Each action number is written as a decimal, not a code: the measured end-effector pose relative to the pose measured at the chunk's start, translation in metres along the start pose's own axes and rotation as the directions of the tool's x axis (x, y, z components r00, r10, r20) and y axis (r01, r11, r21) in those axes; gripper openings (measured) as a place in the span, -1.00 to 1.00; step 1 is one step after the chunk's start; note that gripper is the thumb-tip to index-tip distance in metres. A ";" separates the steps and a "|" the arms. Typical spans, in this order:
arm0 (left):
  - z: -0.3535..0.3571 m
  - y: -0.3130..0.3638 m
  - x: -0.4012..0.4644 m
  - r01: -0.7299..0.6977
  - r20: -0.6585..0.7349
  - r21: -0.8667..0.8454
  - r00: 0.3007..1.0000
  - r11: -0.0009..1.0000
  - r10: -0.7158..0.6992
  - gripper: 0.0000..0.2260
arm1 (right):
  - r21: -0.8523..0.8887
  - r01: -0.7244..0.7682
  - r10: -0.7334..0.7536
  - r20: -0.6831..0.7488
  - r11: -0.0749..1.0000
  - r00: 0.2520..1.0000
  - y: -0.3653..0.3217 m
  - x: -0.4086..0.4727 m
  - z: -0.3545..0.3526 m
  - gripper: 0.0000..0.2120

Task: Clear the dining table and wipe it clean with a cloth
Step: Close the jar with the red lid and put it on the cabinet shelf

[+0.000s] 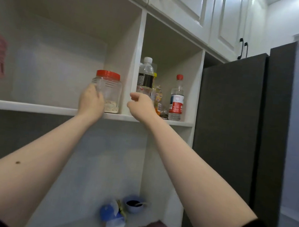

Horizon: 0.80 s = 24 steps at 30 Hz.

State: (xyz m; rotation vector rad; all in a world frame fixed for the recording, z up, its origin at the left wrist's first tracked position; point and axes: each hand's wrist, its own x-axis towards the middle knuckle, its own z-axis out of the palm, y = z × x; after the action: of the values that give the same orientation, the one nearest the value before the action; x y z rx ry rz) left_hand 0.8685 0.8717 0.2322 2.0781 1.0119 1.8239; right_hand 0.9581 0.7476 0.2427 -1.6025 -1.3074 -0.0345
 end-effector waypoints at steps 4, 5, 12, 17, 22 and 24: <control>-0.004 0.022 -0.055 -0.076 0.080 -0.176 0.993 0.981 0.092 -0.70 | -0.044 -0.021 0.017 -0.095 0.999 0.995 0.006 -0.045 -0.018 -0.54; -0.003 0.030 -0.070 -0.075 0.120 -0.216 0.987 0.973 0.103 -0.70 | -0.055 -0.039 0.032 -0.121 0.998 0.992 0.010 -0.059 -0.024 -0.54; 0.012 0.110 -0.191 -0.061 0.361 -0.411 0.906 0.909 0.224 -0.73 | -0.139 -0.209 0.165 -0.277 0.968 0.947 0.049 -0.167 -0.089 -0.56; 0.035 0.199 -0.282 0.028 0.494 -0.599 0.799 0.800 0.342 -0.73 | -0.174 -0.412 0.299 -0.451 0.894 0.841 0.074 -0.275 -0.183 -0.59; 0.040 0.312 -0.385 0.148 0.586 -0.722 0.651 0.675 0.483 -0.73 | -0.135 -0.585 0.362 -0.668 0.799 0.650 0.077 -0.392 -0.285 -0.61; 0.031 0.366 -0.435 0.194 0.598 -0.764 0.574 0.616 0.560 -0.73 | -0.096 -0.653 0.393 -0.729 0.751 0.560 0.069 -0.450 -0.325 -0.61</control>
State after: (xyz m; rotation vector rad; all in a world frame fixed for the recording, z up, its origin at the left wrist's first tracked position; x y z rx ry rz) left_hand 1.0264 0.3456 0.0832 2.0277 -0.2960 0.7979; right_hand 0.9996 0.2101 0.0934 -1.9834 -0.1968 -0.4670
